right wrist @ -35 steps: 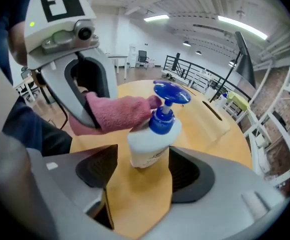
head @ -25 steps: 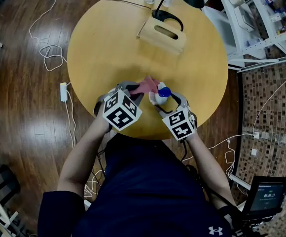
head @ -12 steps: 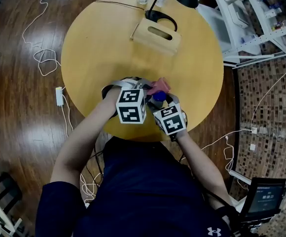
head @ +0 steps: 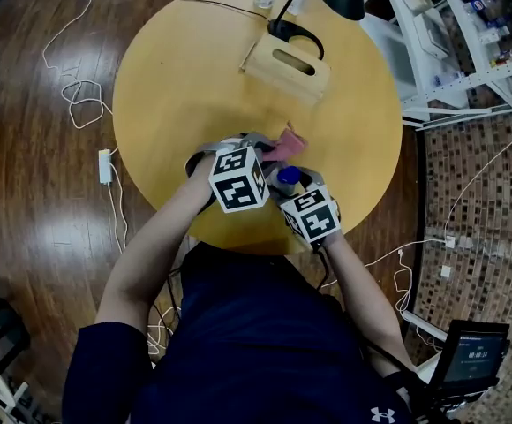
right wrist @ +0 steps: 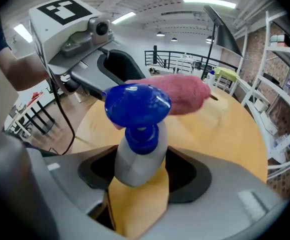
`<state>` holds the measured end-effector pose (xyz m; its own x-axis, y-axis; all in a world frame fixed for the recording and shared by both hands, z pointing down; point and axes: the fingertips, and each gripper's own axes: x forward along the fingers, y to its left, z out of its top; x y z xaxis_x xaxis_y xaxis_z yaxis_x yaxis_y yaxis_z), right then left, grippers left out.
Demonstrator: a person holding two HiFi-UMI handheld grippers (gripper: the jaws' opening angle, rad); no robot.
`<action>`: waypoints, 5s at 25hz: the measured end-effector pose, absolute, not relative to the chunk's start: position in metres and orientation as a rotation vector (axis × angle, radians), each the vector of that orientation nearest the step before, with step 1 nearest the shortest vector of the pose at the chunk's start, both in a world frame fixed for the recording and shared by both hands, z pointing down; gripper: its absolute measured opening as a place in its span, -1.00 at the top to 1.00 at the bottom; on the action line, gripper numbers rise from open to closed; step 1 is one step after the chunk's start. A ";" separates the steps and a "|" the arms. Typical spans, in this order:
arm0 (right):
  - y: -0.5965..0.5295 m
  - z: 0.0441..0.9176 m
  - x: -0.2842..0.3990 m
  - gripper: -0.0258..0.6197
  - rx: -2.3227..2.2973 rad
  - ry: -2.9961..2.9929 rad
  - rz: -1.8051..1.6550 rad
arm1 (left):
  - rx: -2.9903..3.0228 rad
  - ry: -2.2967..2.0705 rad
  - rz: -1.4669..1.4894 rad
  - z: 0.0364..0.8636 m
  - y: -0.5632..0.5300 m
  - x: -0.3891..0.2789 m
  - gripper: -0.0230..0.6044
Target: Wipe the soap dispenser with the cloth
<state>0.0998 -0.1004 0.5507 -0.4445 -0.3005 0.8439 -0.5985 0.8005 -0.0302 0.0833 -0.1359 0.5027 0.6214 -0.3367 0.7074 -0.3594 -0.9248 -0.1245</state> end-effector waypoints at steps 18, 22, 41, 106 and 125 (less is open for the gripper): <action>-0.100 0.554 0.098 0.04 0.688 -2.065 0.409 | 2.499 -0.888 1.035 0.510 -0.100 0.075 0.64; -0.104 0.557 0.098 0.05 0.701 -2.040 0.394 | 2.552 -0.691 1.051 0.507 -0.072 0.092 0.64; -0.082 0.581 0.120 0.07 0.787 -1.990 0.479 | 2.508 -0.733 0.937 0.517 -0.046 0.110 0.66; -0.073 0.549 0.112 -0.04 0.772 -2.040 0.504 | 2.250 -0.799 0.781 0.602 -0.052 0.086 0.64; -0.112 0.489 0.123 0.47 0.988 -2.368 0.467 | 2.193 -0.858 0.761 0.602 -0.062 0.078 0.64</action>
